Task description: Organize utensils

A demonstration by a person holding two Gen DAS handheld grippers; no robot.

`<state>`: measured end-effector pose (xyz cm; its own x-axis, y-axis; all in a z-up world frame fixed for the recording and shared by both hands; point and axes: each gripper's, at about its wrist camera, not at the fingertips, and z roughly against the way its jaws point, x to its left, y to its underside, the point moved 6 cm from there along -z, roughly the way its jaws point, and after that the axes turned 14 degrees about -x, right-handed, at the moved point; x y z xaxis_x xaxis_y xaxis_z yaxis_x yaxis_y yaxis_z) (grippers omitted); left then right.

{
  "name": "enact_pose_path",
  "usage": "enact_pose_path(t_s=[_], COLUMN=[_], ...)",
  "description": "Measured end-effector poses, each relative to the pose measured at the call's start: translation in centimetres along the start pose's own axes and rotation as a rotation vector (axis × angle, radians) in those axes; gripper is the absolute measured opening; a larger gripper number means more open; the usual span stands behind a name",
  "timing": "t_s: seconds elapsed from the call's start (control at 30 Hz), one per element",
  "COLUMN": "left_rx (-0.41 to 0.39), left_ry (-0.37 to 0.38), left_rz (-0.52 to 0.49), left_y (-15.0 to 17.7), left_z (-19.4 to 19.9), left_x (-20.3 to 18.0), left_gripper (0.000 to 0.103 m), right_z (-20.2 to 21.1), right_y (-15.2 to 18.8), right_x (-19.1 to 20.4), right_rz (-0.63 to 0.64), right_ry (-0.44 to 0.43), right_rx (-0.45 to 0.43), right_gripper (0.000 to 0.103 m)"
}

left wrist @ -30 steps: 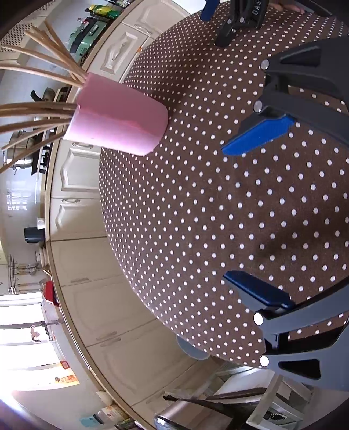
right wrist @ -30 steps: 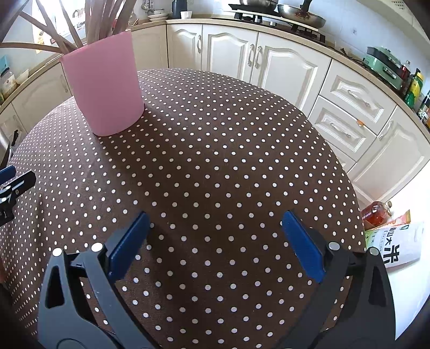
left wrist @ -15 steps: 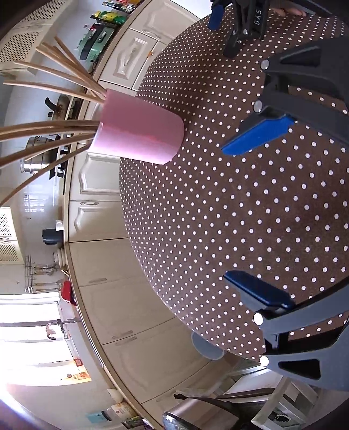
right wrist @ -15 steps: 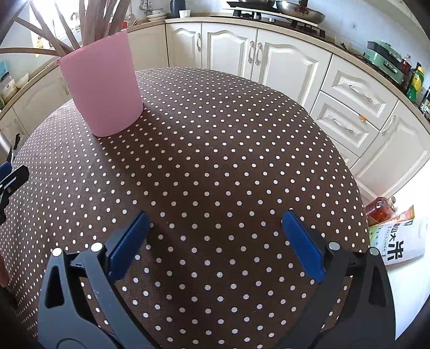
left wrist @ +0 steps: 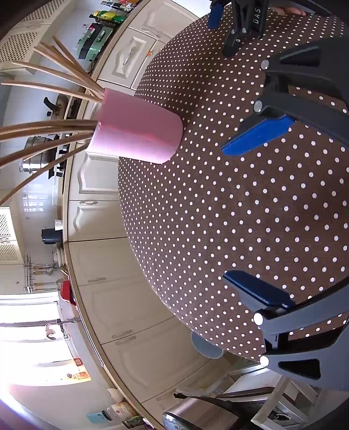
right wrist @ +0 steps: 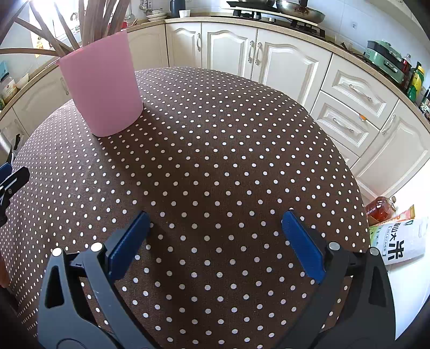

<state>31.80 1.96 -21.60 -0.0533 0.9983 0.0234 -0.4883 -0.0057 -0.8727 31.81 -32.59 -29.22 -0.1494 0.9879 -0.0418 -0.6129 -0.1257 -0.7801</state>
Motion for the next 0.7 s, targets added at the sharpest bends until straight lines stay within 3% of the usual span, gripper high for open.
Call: enact_pose_path(t_s=[0.7], left_rx=[-0.015], left_ry=[0.003], left_rz=[-0.012], left_y=[0.00], left_z=[0.50], left_x=[-0.99], left_gripper=[0.086], right_z=[-0.08], right_y=[-0.02], right_x=[-0.14], right_rz=[-0.001], right_ry=[0.000], right_rx=[0.001], right_gripper=[0.097])
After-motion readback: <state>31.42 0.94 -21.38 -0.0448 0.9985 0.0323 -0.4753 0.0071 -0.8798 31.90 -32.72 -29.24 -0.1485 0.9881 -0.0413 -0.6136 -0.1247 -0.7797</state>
